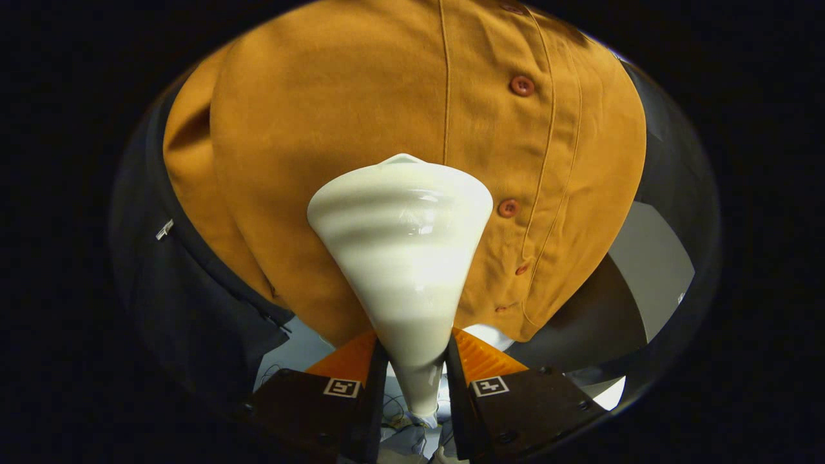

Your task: Iron the clothes twice with a garment steamer, once on the left side and once on the right side.

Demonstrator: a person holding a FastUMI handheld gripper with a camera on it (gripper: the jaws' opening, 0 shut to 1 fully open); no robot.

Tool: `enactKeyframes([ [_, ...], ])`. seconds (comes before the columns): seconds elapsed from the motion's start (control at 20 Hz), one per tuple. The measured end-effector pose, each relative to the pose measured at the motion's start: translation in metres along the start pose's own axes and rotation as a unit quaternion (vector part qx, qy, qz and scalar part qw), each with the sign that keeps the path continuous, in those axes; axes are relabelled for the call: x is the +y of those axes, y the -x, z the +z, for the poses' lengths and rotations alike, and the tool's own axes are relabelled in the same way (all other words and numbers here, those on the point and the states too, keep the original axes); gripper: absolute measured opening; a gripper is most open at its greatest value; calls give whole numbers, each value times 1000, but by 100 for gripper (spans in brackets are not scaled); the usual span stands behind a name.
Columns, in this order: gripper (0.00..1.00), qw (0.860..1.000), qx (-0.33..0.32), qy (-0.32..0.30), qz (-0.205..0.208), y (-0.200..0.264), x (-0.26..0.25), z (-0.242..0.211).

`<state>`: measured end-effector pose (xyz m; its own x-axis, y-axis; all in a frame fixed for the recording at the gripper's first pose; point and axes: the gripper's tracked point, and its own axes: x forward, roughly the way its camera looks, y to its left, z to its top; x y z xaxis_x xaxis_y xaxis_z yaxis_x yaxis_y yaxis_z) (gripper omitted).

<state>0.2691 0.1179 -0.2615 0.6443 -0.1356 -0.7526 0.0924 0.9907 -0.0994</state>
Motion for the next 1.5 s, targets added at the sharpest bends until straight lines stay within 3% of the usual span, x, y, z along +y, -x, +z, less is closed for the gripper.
enactKeyframes([
  [0.45,48,998,58,-2,9,-17,3,-49],
  [0.85,48,998,66,-2,4,-3,-10,-71],
  [1.5,48,997,-39,-59,-35,75,-119,-5],
])
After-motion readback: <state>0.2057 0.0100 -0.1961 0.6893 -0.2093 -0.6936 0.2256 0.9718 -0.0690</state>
